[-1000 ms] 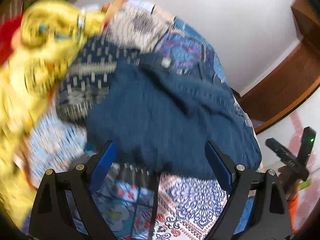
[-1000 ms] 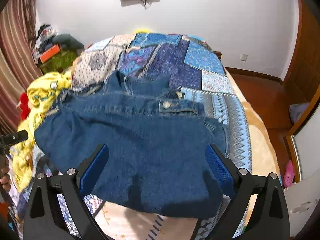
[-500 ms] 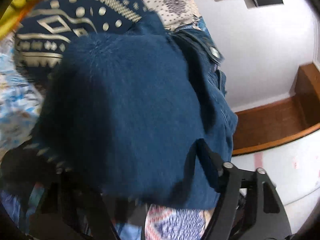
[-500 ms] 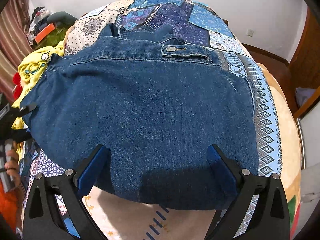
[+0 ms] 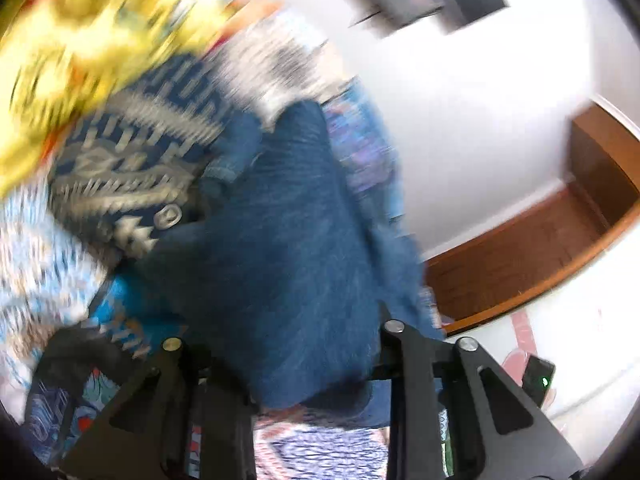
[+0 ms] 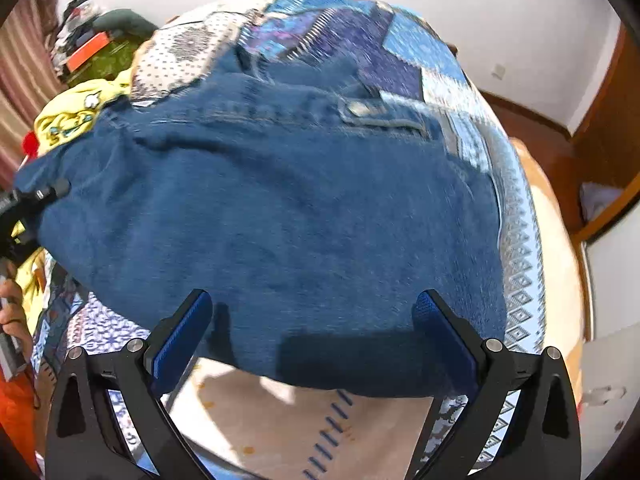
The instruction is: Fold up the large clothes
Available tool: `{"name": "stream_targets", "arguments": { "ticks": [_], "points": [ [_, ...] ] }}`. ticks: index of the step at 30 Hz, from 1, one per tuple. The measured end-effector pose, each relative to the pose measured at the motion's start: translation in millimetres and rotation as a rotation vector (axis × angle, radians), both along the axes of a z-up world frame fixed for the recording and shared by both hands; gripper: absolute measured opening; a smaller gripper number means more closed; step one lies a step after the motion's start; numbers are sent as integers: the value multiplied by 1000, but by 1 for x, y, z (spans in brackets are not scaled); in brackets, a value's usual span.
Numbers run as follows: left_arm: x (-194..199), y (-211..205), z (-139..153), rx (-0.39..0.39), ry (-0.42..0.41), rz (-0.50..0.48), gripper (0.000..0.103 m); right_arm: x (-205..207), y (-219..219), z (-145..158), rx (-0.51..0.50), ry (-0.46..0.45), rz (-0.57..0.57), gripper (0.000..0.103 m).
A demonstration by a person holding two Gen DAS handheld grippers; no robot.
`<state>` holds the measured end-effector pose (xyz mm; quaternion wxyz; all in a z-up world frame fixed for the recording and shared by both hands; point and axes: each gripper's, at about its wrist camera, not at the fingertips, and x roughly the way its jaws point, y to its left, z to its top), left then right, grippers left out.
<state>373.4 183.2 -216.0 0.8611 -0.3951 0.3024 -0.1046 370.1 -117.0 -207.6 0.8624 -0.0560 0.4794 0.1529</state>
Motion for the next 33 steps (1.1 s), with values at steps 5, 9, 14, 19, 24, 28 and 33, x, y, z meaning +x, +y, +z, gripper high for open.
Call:
{"name": "stream_targets", "arguments": {
  "ticks": [5,9,14,19,24,28,33],
  "points": [
    [-9,-18,54,154,-83,-12,25,-5,30,23,42,-62,55,101],
    [-22,-11,63,195,-105,33,25,3,63,17,73,-58,108,101],
    [-22,-10,58,240,-60,45,25,26,93,-28,70,78,158,101],
    [-17,-37,64,366,-65,28,25,29,92,-39,96,95,180,102],
    [5,-94,99,488,-145,-59,25,24,53,-21,205,83,127,102],
    [16,-169,114,595,-211,-179,25,17,-15,-5,222,-8,-28,102],
    [22,-273,96,675,-220,-398,24,7,-95,9,222,-58,-199,102]
  ]
}}
